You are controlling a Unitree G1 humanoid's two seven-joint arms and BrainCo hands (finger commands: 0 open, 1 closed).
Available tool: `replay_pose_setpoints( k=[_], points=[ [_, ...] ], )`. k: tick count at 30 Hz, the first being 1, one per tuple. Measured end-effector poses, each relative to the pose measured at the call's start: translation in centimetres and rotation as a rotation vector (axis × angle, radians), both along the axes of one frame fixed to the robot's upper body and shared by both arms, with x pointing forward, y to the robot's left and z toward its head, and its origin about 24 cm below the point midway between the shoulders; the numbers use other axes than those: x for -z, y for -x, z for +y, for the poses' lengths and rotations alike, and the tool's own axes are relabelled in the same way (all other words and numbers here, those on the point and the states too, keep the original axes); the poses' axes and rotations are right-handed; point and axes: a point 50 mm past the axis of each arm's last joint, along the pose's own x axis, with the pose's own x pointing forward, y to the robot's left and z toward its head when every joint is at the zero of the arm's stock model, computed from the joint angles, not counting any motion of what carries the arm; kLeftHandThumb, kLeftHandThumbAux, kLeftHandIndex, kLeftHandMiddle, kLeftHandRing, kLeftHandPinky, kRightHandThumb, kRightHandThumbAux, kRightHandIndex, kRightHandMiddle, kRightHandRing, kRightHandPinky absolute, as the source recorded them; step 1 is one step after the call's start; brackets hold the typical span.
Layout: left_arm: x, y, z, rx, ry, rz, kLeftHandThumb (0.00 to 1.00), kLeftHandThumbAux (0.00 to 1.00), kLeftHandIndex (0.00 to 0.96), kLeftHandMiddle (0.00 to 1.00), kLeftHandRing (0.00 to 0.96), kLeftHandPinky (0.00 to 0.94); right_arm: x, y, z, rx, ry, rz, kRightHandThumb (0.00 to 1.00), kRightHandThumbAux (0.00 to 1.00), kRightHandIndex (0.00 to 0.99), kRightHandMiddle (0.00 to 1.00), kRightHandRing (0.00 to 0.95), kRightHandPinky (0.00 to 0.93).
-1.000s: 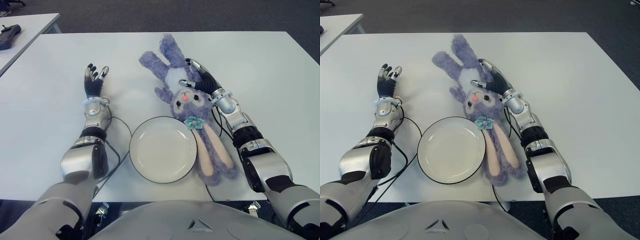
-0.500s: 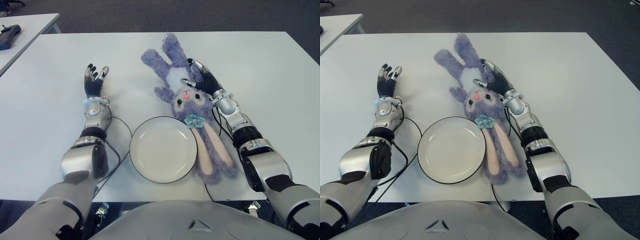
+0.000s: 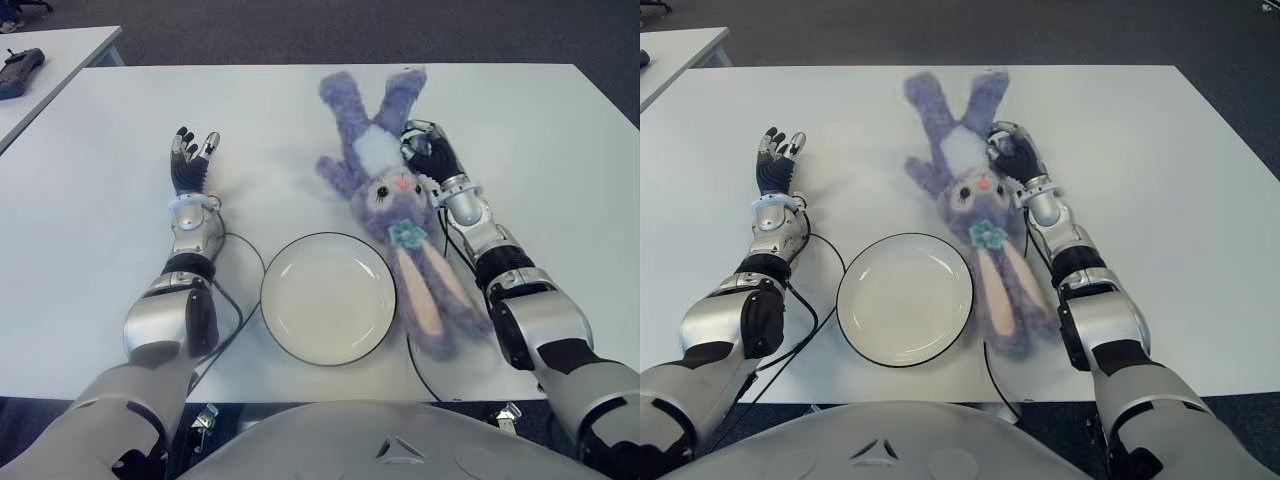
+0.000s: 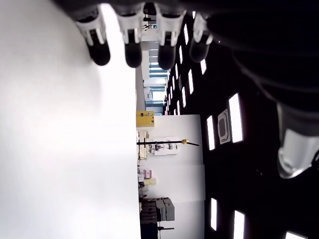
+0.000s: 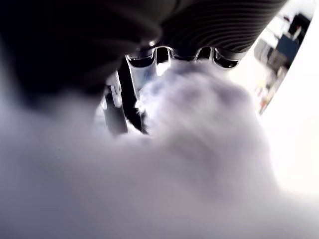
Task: Put the doll into the plate.
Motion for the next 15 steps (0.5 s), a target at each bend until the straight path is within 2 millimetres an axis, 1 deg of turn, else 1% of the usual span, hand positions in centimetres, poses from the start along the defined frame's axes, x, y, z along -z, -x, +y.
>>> replay_pose_setpoints(
  k=[6,15],
  points=[
    [0.0,0.0,0.0,-0.003,0.003,-0.001,0.0,0.549,0.038,0.099,0.085,0.04,1.1,0.2,-1.3,0.05,0.009,0.062,0.714,0.709,0.442,0.853,0.856,0.852],
    [0.0,0.0,0.0,-0.003,0.003,-0.001,0.0,0.545,0.036,0.093,0.082,0.052,1.9,0.3,-2.3,0.107,0.016,0.102,0.717,0.708,0.443,0.852,0.845,0.852]
  ],
)
